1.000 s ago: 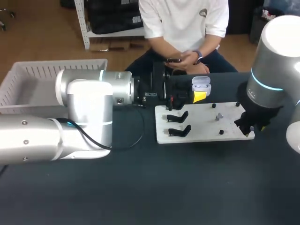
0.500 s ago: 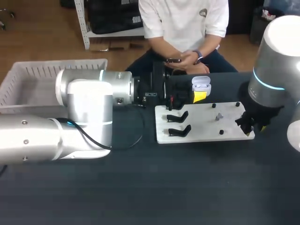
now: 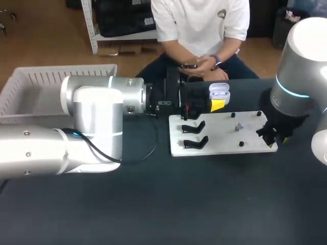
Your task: Pick up each earbud case from the left stands, insert the matching earbuds, close the lid, and place the case in the box.
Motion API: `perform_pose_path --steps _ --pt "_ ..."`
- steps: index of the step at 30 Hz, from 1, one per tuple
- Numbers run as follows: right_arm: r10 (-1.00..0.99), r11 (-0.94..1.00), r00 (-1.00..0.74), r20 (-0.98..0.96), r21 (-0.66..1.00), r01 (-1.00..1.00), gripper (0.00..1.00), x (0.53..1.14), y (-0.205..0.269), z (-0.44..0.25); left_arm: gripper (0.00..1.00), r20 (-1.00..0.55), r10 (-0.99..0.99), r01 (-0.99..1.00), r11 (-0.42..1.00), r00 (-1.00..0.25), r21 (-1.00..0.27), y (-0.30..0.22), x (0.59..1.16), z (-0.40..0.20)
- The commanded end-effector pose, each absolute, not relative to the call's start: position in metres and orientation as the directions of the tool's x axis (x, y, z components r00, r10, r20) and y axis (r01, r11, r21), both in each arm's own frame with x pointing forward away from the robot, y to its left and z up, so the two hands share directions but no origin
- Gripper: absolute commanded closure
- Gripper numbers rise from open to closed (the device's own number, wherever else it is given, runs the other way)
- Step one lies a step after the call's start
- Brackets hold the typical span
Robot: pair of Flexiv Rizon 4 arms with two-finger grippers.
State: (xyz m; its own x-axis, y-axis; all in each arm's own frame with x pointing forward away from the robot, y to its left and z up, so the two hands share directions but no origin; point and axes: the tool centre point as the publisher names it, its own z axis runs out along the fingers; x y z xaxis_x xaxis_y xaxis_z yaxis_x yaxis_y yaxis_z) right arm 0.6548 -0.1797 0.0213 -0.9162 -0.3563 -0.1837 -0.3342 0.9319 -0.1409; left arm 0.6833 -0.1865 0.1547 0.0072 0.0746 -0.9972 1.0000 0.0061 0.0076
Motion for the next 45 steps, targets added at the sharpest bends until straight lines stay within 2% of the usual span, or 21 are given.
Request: perform_pose_path --steps 1,6,11,18,27,31,39,40,41,45 --pt "-0.360 0.930 -0.916 -0.177 -0.144 -0.338 0.62 0.6588 -0.1764 0.0194 1.00 -0.998 0.068 1.000 0.011 0.012 0.013 -0.1863 0.6825 0.1533" --pt "-0.359 0.930 -0.918 -0.172 -0.145 -0.336 0.65 0.6595 -0.1763 0.0196 1.00 -0.998 0.068 1.000 0.011 0.012 0.013 -0.1863 0.6825 0.1533" --pt "-0.355 0.932 -0.919 -0.171 -0.144 -0.333 0.60 0.6576 -0.1767 0.0197 1.00 -0.998 0.068 1.000 0.011 0.012 0.013 -0.1863 0.6825 0.1533" --pt "-0.347 0.935 -0.922 -0.174 -0.147 -0.324 0.60 0.6535 -0.1759 0.0217 1.00 -0.998 0.068 1.000 0.011 0.012 0.013 -0.1863 0.6825 0.1533" --pt "-0.339 0.937 -0.925 -0.175 -0.150 -0.315 0.66 0.6520 -0.1771 0.0235 1.00 -0.998 0.068 1.000 0.011 0.012 0.013 -0.1863 0.6825 0.1533" --pt "-0.339 0.937 -0.925 -0.173 -0.150 -0.315 0.74 0.6524 -0.1774 0.0234 1.00 -0.998 0.068 1.000 0.011 0.012 0.013 -0.1863 0.6825 0.1533" --pt "-0.338 0.937 -0.926 -0.168 -0.148 -0.316 0.80 0.6526 -0.1779 0.0205 1.00 -0.998 0.068 1.000 0.011 0.012 0.013 -0.1863 0.6825 0.1533" --pt "-0.338 0.937 -0.926 -0.168 -0.148 -0.315 0.85 0.6526 -0.1780 0.0205 1.00 -0.998 0.068 1.000 0.011 0.012 0.013 -0.1863 0.6825 0.1533" --pt "-0.338 0.937 -0.926 -0.167 -0.149 -0.315 1.00 0.6527 -0.1780 0.0205 1.00 -0.998 0.068 1.000 0.011 0.012 0.013 -0.1863 0.6825 0.1533" --pt "-0.341 0.936 -0.926 -0.164 -0.153 -0.317 1.00 0.6511 -0.1782 0.0251 1.00 -0.998 0.068 1.000 0.011 0.012 0.013 -0.1863 0.6825 0.1533"
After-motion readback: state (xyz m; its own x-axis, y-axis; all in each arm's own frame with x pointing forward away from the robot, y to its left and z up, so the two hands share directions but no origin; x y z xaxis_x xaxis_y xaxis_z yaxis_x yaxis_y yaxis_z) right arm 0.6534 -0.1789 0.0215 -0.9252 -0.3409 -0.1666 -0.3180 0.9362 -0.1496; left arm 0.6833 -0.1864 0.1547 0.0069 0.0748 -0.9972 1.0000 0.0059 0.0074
